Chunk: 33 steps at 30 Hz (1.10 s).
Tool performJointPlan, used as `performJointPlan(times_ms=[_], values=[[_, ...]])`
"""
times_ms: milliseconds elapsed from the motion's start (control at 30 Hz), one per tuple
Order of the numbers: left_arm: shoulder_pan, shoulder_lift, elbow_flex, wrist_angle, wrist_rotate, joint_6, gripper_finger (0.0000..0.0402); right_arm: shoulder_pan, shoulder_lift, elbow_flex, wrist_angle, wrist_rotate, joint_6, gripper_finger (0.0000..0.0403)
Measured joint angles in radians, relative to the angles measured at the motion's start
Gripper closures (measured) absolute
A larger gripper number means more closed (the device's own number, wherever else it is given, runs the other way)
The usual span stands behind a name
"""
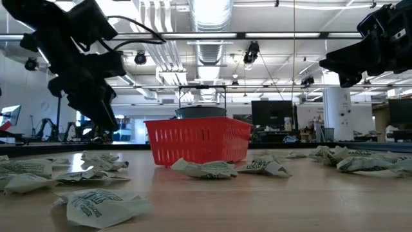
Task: Pick and place items into bin
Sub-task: Put the light green stevia packet into the red bin
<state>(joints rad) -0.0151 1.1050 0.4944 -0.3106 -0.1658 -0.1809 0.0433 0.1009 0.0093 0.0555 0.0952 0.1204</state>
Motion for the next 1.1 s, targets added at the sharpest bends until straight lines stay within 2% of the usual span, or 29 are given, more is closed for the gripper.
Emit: performJointPlan(times_ms=[233, 900, 1100], values=[[-0.002, 0.085, 0.027, -0.053, 0.003, -0.074, 0.0265, 0.0, 0.001, 0.0, 0.0, -0.002, 0.0, 0.028], [-0.017, 0.108, 0.009, -0.072, 0.056, -0.207, 0.0265, 0.0, 0.001, 0.0, 0.001, 0.001, -0.026, 0.028], [-0.019, 0.16, 0.006, -0.043, 0.087, -0.233, 0.0265, 0.0, 0.001, 0.0, 0.001, 0.001, -0.018, 0.028]])
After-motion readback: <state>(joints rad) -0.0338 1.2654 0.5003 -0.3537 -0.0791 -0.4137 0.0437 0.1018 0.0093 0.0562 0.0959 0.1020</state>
